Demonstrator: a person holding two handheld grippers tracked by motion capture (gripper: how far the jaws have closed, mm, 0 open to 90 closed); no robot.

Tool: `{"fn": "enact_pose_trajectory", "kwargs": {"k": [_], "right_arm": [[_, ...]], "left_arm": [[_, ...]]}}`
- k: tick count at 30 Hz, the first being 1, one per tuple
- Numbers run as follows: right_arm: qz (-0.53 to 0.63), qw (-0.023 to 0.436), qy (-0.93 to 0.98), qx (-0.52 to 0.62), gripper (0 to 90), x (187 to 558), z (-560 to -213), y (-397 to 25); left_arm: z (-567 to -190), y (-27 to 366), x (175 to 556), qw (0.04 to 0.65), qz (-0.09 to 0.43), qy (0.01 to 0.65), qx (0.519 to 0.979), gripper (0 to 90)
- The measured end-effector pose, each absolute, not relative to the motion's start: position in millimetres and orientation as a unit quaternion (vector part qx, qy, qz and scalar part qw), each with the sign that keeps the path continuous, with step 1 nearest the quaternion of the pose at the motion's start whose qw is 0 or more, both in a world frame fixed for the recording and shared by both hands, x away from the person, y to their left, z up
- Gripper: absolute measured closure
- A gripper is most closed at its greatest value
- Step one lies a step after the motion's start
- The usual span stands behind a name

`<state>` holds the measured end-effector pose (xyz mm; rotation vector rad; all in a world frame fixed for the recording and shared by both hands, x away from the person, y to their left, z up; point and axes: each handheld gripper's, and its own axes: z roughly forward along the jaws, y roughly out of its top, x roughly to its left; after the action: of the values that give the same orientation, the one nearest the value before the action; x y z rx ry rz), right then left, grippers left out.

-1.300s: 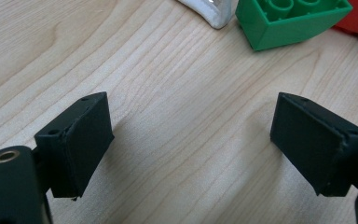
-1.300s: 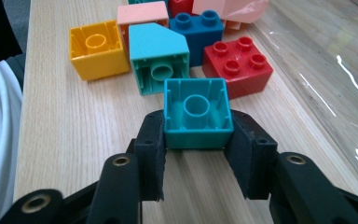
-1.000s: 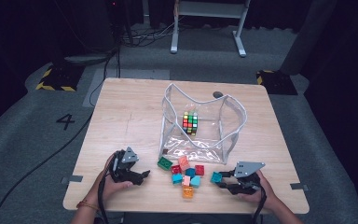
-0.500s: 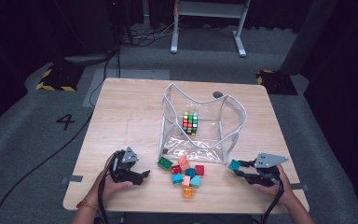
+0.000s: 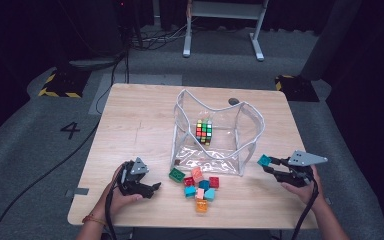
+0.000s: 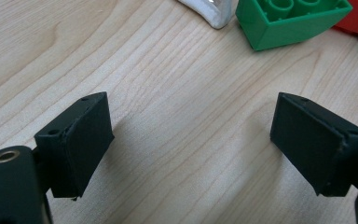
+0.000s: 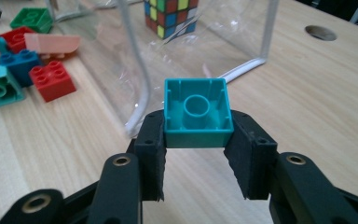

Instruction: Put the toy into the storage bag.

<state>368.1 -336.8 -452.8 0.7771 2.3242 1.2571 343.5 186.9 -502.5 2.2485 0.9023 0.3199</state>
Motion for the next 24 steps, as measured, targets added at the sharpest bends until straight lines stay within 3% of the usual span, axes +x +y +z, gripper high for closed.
{"fn": "enact_pose_trajectory", "kwargs": {"k": [24], "right_arm": [[0.467, 0.251, 0.801, 0.279, 59.2, 410.1, -376.2, -345.8]], "left_arm": [[-502.6, 186.9, 343.5, 0.342, 0.123, 0.347, 0.865, 12.9]]}}
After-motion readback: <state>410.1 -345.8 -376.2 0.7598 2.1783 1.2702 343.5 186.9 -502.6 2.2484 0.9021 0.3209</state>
